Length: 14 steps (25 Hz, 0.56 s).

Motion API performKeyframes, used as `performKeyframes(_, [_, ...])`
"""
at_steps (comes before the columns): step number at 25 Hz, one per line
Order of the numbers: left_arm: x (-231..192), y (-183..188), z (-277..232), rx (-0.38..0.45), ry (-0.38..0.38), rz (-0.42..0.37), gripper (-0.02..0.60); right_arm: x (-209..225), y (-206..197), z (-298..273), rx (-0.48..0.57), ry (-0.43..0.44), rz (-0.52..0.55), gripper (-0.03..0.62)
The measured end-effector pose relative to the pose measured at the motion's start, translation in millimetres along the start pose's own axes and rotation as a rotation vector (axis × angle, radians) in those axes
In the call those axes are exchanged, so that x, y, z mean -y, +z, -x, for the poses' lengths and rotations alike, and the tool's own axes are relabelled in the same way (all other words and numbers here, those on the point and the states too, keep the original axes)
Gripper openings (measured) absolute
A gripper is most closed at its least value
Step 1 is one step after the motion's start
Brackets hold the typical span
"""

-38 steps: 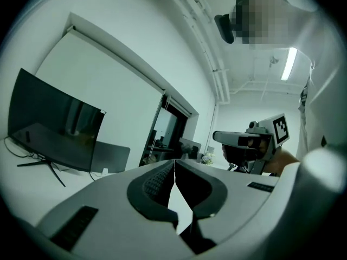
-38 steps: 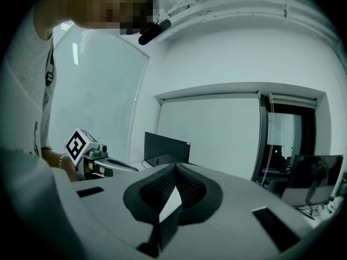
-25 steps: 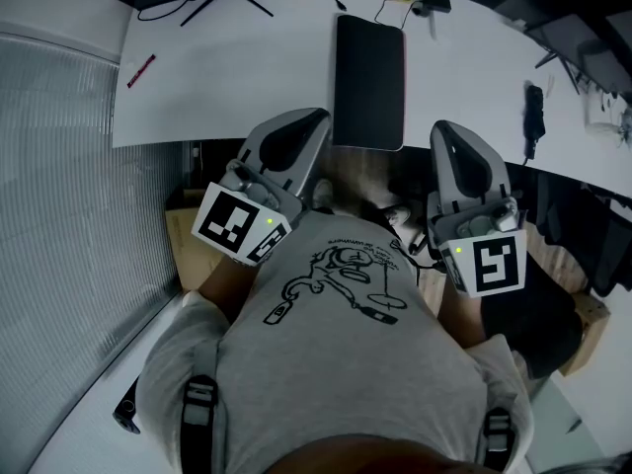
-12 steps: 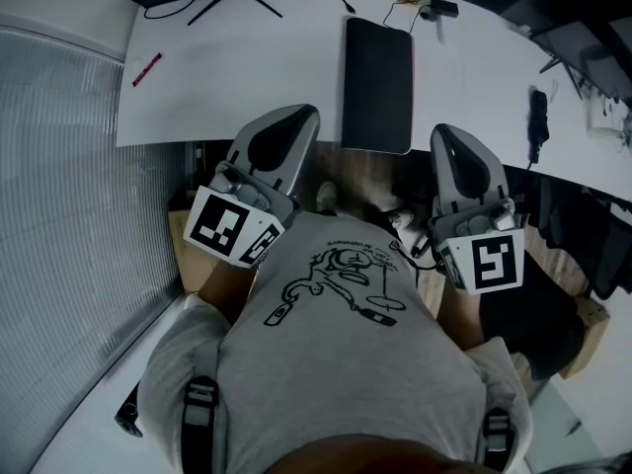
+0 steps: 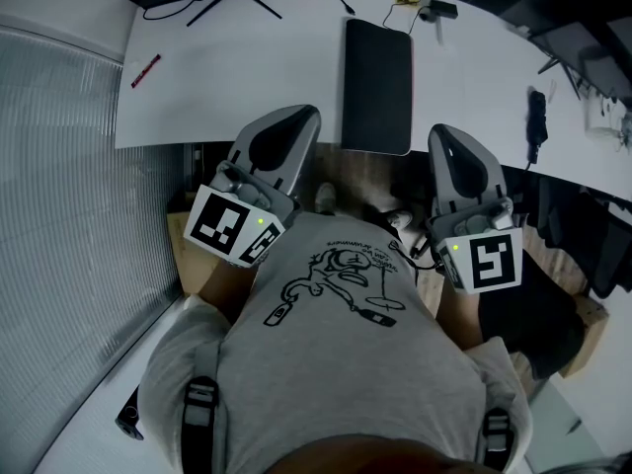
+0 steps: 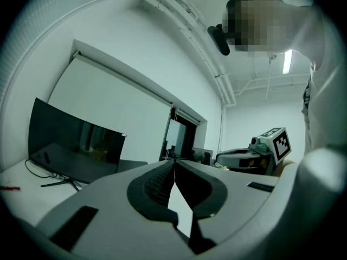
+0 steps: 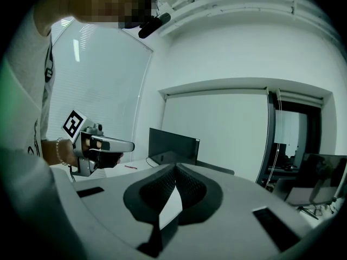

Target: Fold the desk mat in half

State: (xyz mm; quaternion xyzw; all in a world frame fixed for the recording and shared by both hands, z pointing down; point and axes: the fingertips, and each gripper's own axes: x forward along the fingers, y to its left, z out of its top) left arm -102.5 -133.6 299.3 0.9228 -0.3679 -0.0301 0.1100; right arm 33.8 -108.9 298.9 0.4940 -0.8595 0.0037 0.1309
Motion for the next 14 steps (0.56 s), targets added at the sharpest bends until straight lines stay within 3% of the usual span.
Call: performKeyframes(14, [3.2,-1.8,-4.0,-0.005,0.005,0.011,0.024,5.3,-0.6,2.8,0.004,0.0,0.001,0.006])
